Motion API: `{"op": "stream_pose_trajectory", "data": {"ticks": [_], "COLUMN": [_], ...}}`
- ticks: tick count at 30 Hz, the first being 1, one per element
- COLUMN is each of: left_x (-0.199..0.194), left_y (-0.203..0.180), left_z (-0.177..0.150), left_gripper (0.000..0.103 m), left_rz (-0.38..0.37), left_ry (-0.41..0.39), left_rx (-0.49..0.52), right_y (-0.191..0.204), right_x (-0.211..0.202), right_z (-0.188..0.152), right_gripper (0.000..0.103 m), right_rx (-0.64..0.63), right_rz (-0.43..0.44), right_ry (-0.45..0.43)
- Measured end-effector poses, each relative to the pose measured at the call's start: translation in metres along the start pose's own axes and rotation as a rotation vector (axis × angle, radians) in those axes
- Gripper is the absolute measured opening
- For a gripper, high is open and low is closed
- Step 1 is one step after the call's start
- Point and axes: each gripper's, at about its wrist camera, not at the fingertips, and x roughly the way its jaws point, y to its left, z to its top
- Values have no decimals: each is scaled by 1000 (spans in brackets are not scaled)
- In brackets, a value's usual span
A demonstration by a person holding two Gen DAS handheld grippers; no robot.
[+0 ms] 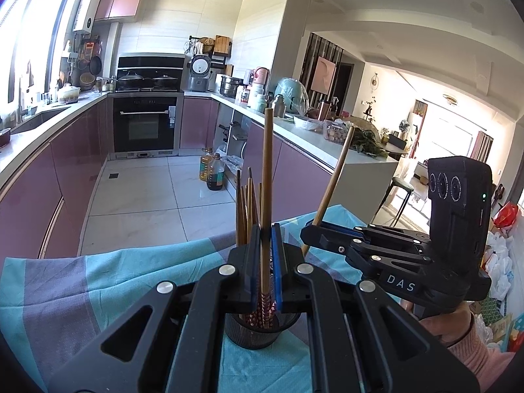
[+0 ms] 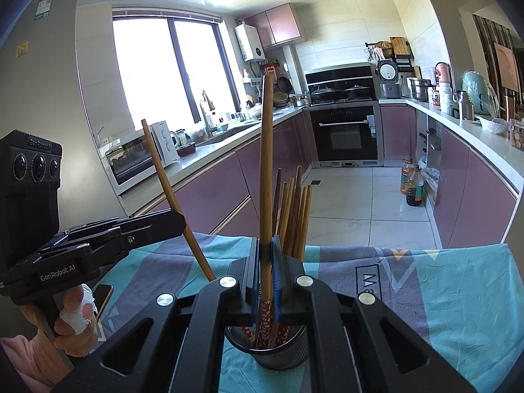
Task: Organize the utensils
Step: 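Lower both held chopsticks down into the black mesh cup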
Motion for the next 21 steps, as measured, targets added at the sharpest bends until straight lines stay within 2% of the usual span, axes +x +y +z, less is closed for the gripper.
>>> {"op": "stream_pose_trajectory", "data": {"ticks": [21], "left_x": [19], "left_y": [5], "left_z": [3], "left_gripper": [7], "left_rz": [11], "left_ry": [38], "left_rx": [1], "right_y": [-1], "right_x": [10], "right_z": [-7], "right_gripper": [6], "right_rx": [5], "right_rz": [-3], "right_ry": [35]}}
